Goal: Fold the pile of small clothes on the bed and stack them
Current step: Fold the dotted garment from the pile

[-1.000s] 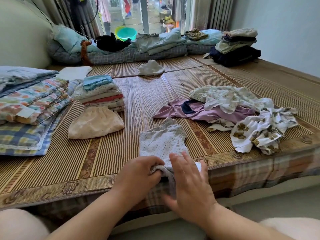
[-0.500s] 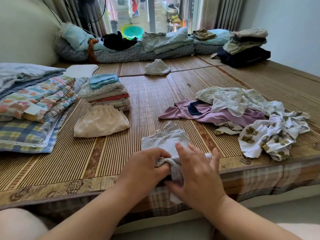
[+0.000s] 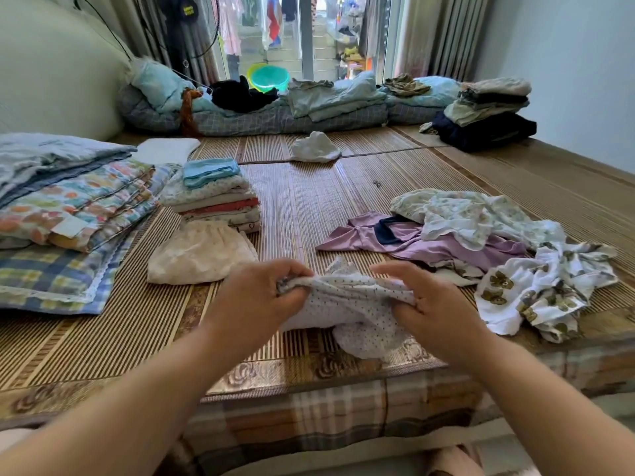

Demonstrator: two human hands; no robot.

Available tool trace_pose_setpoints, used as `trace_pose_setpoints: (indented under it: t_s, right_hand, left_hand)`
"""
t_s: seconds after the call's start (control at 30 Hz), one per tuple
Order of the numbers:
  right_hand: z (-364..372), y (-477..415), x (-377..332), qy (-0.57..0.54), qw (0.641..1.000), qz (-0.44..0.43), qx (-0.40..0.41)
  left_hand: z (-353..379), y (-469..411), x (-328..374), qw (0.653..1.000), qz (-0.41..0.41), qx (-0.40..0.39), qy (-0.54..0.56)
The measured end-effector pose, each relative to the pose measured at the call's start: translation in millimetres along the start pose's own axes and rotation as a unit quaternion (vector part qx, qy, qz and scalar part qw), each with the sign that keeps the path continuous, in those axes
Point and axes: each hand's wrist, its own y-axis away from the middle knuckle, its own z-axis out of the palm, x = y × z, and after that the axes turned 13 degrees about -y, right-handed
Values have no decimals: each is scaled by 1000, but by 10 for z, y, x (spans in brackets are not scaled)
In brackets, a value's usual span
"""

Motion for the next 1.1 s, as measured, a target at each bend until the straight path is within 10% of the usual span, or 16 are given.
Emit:
trace_pose_setpoints:
  t_s: [0.43,0.77,1.1]
  right_hand:
    - [-888,-1526,-863,266,961,-4,-71]
    - [-788,-1847,-478,225,970,-27,82]
    - [-200,-532,-216,185,968,69,-152]
  left_hand:
    - [-1021,-1506,189,967,101,28,-234]
    - [-859,-1931,108,976,75,78,-189]
    - [-122,-415,-443,975,131,-85,-156]
